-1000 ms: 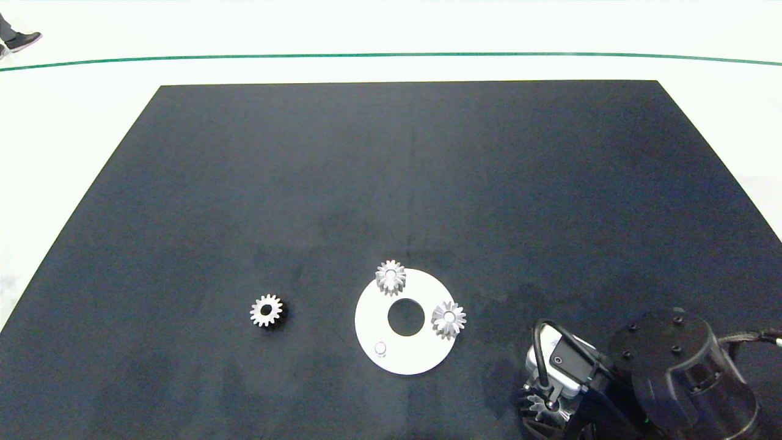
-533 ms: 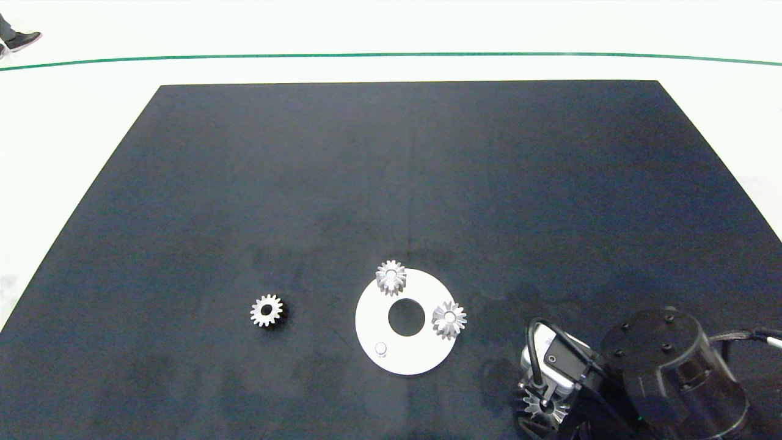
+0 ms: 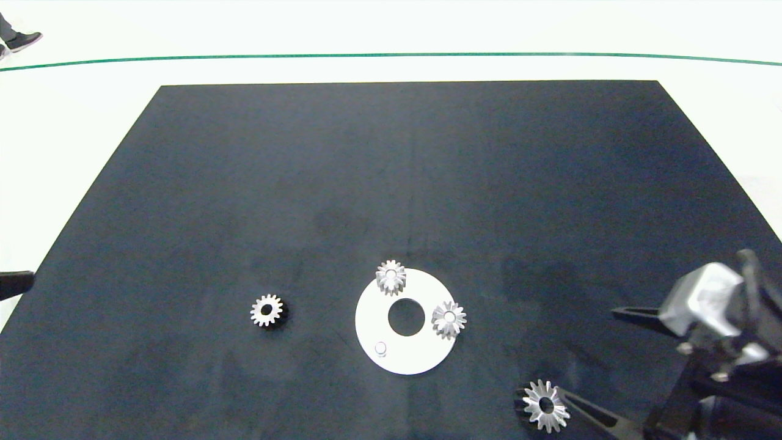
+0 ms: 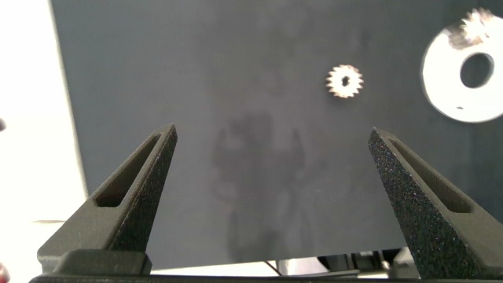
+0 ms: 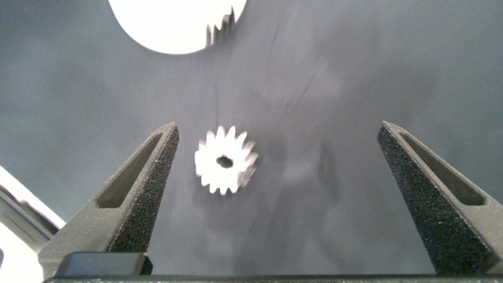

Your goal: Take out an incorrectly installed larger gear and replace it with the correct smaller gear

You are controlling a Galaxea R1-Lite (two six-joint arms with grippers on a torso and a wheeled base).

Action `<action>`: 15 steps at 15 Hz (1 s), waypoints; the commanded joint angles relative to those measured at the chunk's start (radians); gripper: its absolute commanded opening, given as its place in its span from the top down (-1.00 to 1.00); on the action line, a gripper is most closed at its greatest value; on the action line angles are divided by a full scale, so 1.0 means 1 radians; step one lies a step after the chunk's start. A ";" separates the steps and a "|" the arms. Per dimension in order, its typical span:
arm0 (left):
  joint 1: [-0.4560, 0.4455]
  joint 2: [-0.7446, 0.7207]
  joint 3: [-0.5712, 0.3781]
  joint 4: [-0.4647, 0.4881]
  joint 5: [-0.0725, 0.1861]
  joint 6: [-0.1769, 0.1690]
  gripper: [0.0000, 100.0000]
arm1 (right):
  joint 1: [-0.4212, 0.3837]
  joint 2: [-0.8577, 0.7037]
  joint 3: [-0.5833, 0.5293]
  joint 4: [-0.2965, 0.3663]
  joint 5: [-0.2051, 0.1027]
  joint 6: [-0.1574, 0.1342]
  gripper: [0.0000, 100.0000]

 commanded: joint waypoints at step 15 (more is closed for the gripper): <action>-0.521 0.630 0.289 -0.582 0.314 -0.106 -1.00 | 0.002 -0.395 -0.157 0.053 0.071 -0.096 -1.00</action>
